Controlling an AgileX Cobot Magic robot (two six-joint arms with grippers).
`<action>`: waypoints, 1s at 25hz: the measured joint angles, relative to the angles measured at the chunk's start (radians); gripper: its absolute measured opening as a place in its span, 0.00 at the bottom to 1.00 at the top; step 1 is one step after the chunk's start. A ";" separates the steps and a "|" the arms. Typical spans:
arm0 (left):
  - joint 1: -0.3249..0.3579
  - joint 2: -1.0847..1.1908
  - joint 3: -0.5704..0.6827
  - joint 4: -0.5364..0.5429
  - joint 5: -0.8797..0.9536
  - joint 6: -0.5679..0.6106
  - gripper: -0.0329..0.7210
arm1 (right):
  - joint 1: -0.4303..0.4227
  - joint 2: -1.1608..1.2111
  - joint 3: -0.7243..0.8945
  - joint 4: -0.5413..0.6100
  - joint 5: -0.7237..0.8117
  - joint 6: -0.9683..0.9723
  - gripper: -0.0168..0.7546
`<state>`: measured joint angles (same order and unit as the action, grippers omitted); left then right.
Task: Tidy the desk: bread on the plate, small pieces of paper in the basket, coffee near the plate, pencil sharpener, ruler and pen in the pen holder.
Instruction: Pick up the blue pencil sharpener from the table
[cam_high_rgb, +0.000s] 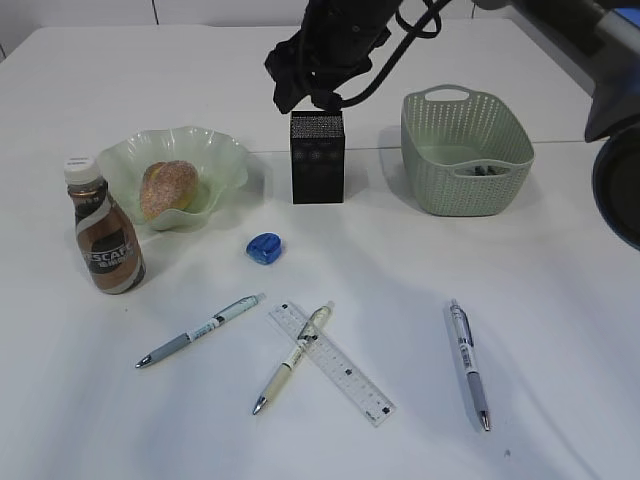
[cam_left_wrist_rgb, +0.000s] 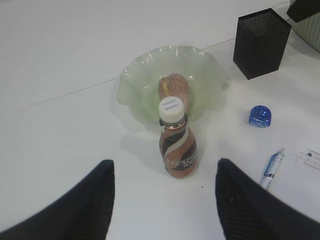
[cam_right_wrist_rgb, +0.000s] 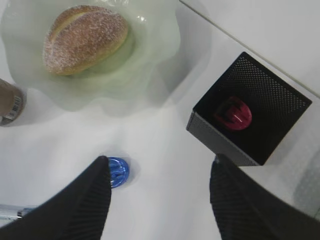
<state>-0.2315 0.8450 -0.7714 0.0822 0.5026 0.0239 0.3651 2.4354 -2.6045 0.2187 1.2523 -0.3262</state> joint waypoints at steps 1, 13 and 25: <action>0.000 0.000 0.000 0.000 0.000 0.000 0.64 | 0.012 -0.008 0.000 -0.010 0.000 0.035 0.66; 0.000 0.000 0.000 0.001 0.030 0.000 0.64 | 0.032 -0.021 0.108 -0.038 0.001 0.090 0.66; 0.000 0.000 0.000 -0.004 0.109 0.000 0.64 | 0.118 -0.021 0.213 -0.042 0.001 0.032 0.66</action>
<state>-0.2315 0.8450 -0.7714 0.0777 0.6117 0.0239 0.4827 2.4142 -2.3917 0.1771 1.2530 -0.2941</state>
